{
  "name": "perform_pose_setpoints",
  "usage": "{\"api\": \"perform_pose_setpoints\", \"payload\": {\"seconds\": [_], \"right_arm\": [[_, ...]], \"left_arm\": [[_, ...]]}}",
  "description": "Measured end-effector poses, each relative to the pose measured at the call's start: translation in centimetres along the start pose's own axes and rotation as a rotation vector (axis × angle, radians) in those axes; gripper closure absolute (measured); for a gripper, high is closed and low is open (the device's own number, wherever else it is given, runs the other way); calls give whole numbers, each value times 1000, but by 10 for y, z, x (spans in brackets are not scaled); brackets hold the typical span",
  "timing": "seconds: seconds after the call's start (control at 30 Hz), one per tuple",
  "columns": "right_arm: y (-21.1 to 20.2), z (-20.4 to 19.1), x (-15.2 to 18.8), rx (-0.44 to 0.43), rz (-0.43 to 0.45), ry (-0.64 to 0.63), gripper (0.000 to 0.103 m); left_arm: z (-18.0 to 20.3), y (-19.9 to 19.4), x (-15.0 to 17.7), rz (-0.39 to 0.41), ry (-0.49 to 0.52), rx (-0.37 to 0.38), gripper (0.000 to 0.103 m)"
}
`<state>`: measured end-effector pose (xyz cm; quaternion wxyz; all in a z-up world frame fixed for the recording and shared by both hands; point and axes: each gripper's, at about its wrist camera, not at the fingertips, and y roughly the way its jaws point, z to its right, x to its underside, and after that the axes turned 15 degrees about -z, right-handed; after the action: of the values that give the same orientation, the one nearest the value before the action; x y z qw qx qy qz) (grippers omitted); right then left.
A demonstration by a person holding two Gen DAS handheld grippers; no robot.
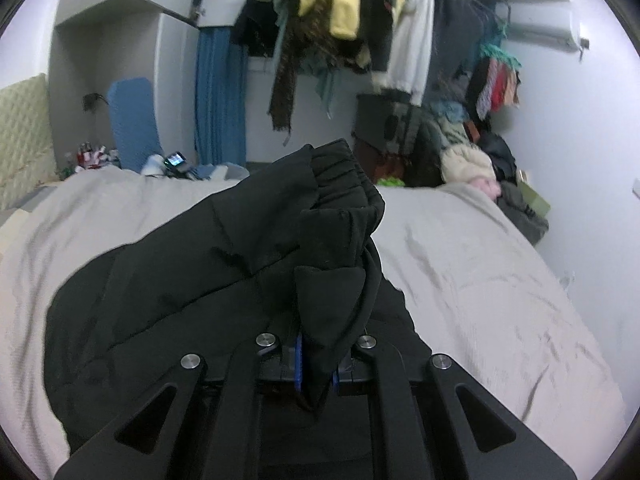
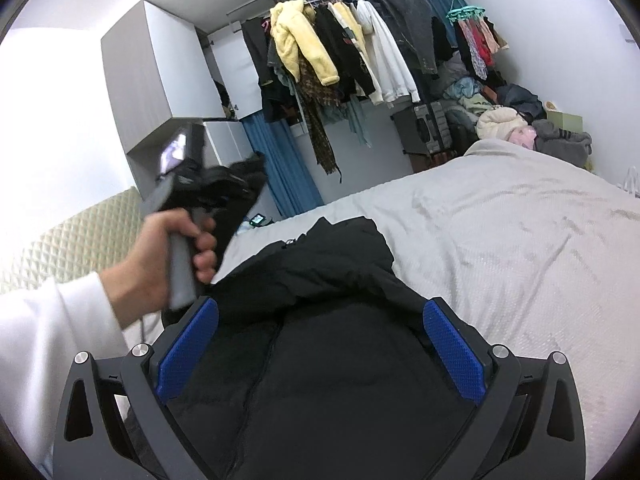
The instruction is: Fold large clothes
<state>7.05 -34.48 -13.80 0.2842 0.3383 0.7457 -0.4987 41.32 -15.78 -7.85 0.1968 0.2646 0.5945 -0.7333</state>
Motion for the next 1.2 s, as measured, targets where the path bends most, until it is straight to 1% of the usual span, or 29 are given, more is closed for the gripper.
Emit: {"api": "perform_pose_setpoints", "payload": {"seconds": [0.17,0.27,0.43,0.5,0.57,0.7,0.77,0.83,0.87,0.9,0.93,0.97,1.0,1.03,1.13,1.2], "right_arm": [[6,8,-3,8,-2,9,0],[10,15,-5,-2,-7,30,0],[14,18,-7,-5,-12,34,0],[14,19,-7,-4,-11,33,0],[15,21,-6,-3,-10,34,0],[20,23,-7,3,-24,23,0],[23,23,-7,9,-28,22,0],[24,24,-7,14,-28,21,0],[26,23,-7,19,-28,19,0],[26,24,-7,25,-27,17,0],[26,24,-7,32,-25,16,0],[26,26,-7,35,-24,17,0],[25,26,-7,40,-20,16,0],[24,25,-7,51,-15,9,0],[21,17,-9,75,2,-30,0],[22,11,-12,68,3,-54,0]], "left_arm": [[29,45,20,-60,40,23,94],[46,66,34,-68,71,6,94],[60,99,54,-83,73,0,95],[61,114,59,-116,74,5,95],[62,134,63,-183,80,13,95],[60,148,65,-228,70,25,94],[59,148,64,-241,62,24,94],[61,143,62,-243,75,11,93],[61,140,62,-242,80,7,91],[61,134,62,-241,88,5,88],[61,126,63,-227,96,13,76],[59,117,61,-212,99,19,48],[58,107,62,-191,109,38,28],[57,99,62,-186,113,59,0],[48,70,61,-159,103,99,0],[36,49,60,-129,88,93,0]]}}
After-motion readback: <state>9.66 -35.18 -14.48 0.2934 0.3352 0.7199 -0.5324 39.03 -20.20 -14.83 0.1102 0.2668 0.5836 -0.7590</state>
